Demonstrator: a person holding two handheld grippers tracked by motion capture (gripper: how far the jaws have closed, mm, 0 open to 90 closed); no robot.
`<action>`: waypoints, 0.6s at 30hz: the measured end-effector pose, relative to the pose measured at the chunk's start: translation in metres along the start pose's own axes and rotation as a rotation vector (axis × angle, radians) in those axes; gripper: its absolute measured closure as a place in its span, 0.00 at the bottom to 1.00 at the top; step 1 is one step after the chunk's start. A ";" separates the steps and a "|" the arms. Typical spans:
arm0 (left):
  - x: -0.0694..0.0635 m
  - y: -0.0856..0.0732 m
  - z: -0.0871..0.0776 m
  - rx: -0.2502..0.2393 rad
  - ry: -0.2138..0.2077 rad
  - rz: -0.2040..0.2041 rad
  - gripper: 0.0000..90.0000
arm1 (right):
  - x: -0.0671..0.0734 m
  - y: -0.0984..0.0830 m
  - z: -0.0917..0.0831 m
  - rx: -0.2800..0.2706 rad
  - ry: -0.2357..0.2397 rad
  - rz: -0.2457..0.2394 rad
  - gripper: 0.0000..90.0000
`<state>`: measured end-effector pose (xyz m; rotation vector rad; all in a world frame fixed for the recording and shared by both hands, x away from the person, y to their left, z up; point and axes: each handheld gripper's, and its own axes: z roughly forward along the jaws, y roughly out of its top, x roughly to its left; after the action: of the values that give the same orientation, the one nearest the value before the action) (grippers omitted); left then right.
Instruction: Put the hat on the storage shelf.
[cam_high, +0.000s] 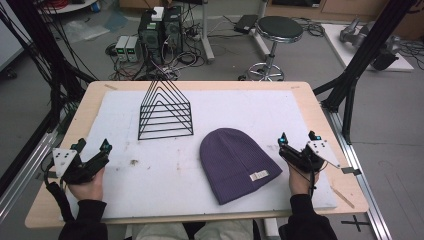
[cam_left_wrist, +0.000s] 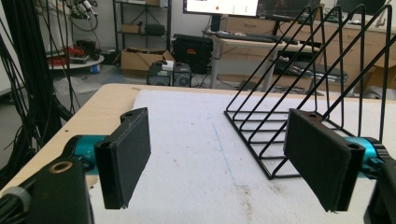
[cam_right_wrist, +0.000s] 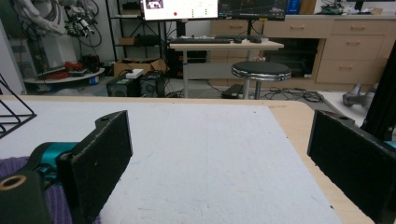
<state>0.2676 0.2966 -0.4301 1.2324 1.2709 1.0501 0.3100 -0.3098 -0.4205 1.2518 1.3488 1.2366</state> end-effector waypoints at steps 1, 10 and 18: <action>0.000 0.000 0.000 0.000 0.000 0.000 0.26 | 0.000 0.000 0.000 0.002 0.000 0.002 0.06; 0.000 0.000 -0.001 -0.003 0.019 0.011 0.26 | -0.001 0.000 -0.001 -0.002 0.002 0.007 0.06; -0.001 0.000 -0.001 -0.009 0.012 0.020 0.26 | -0.006 0.005 -0.002 -0.024 0.015 0.023 0.06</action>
<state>0.2665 0.2954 -0.4294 1.2360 1.2642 1.0778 0.3093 -0.3160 -0.4150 1.2468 1.3304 1.2771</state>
